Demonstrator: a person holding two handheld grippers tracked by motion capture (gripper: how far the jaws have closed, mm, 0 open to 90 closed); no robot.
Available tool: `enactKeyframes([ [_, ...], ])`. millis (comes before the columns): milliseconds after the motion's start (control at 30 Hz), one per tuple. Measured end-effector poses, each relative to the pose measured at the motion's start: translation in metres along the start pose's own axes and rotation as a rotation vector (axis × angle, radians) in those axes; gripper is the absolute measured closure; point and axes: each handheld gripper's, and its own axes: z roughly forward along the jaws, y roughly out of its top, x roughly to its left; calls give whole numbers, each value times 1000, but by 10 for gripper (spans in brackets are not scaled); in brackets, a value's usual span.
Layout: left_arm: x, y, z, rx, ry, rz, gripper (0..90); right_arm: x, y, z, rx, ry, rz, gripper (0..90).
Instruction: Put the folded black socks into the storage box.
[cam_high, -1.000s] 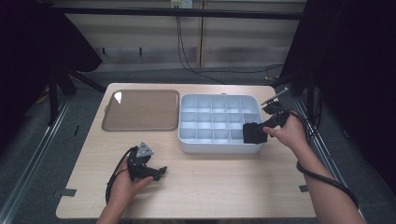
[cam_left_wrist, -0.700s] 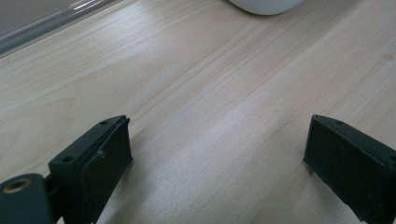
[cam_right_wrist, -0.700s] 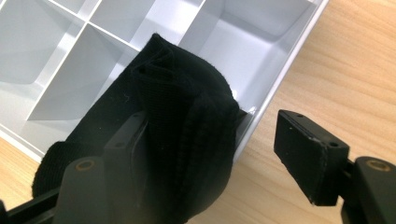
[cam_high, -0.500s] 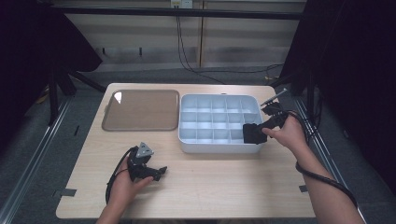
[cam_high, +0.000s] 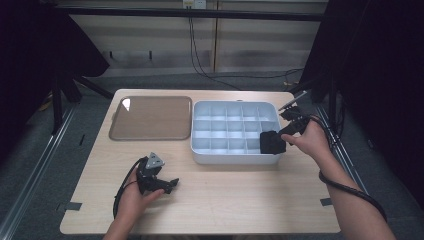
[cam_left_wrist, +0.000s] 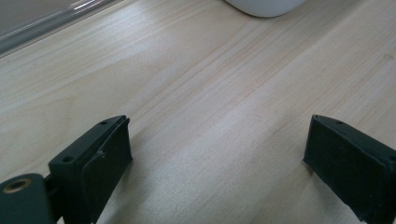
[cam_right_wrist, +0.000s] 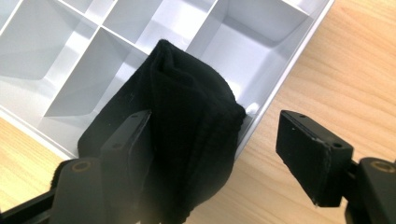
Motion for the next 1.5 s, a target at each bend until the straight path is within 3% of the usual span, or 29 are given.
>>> enactKeyframes([
  [500, -1, 0, 1, -8, 1, -10, 67, 4, 9, -11, 37, 3, -26, 311],
  [867, -1, 0, 1, -8, 2, -10, 66, 8, 14, -24, 67, 44, -53, 436],
  [1367, -1, 0, 1, -7, 2, -10, 66, 19, 22, -32, 92, 52, -113, 620],
  [1500, -1, 0, 1, -7, 1, -10, 66, 22, 24, -33, 111, 50, -110, 659],
])
